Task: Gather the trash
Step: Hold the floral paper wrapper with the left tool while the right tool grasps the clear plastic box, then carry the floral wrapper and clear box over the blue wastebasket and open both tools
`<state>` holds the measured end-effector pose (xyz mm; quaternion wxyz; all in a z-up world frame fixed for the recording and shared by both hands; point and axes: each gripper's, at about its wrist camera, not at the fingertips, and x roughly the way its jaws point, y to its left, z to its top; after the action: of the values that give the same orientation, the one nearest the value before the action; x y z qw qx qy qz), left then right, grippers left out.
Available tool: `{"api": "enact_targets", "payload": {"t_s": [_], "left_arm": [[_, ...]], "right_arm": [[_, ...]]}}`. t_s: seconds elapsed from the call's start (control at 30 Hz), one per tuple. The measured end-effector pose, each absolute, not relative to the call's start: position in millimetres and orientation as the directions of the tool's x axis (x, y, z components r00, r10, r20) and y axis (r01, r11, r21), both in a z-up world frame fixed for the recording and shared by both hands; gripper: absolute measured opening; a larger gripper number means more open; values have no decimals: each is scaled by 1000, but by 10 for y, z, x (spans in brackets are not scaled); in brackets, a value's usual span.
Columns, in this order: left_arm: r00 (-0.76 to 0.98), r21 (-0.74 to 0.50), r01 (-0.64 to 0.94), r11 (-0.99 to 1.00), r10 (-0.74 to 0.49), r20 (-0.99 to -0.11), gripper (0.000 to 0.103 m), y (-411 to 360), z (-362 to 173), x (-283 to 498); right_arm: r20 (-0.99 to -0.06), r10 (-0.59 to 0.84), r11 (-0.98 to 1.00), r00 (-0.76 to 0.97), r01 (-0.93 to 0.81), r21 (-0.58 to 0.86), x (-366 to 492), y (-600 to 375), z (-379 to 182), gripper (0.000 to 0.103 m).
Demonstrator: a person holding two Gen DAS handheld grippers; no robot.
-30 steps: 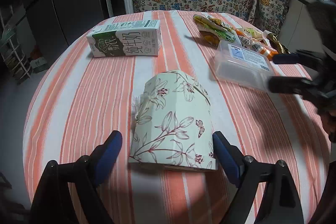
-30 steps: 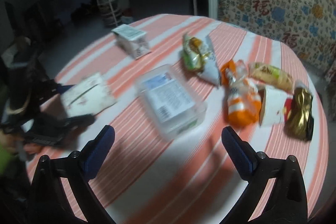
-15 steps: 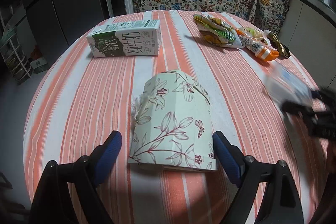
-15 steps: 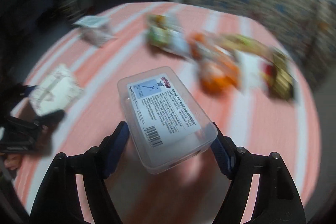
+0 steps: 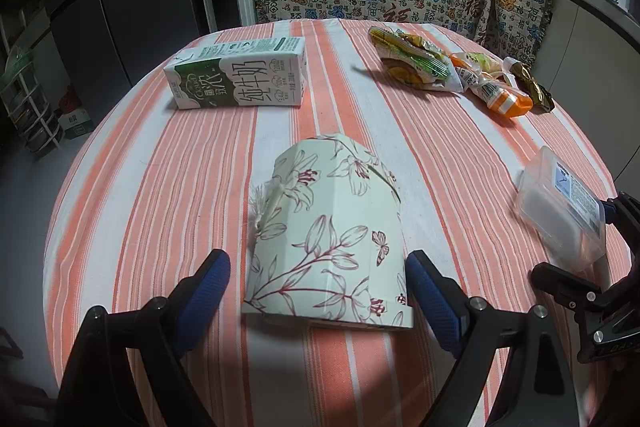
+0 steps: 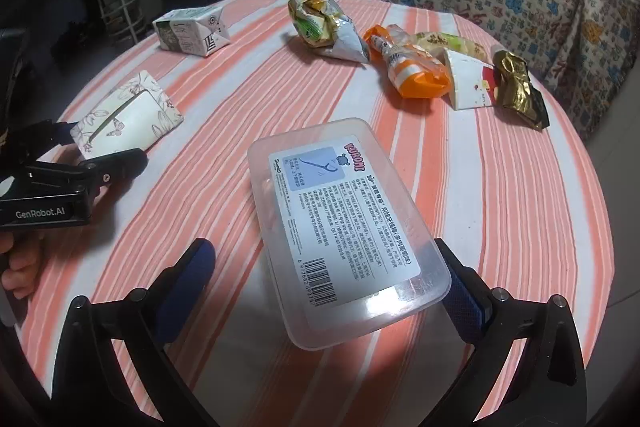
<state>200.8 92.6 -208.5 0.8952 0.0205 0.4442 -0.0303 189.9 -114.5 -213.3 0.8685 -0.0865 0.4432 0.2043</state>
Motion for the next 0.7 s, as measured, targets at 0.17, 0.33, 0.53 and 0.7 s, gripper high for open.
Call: {"api": "enact_targets", "payload": {"t_s": [0.17, 0.33, 0.53, 0.7], "left_arm": [[603, 11, 73, 997, -36, -797, 92, 926, -2084, 2007], [604, 10, 73, 997, -36, -796, 92, 921, -2084, 2004], [604, 11, 73, 997, -35, -796, 92, 920, -2084, 2004], [604, 12, 73, 997, -35, -796, 92, 919, -2084, 2002]], "right_arm": [[-805, 279, 902, 524, -431, 32, 1885, -1154, -2130, 102], [-805, 278, 902, 525, -430, 31, 1891, -1144, -2134, 102], [-805, 277, 903, 526, -429, 30, 1884, -1151, -2134, 102], [-804, 277, 903, 526, -429, 31, 1882, -1150, -2134, 102]]}}
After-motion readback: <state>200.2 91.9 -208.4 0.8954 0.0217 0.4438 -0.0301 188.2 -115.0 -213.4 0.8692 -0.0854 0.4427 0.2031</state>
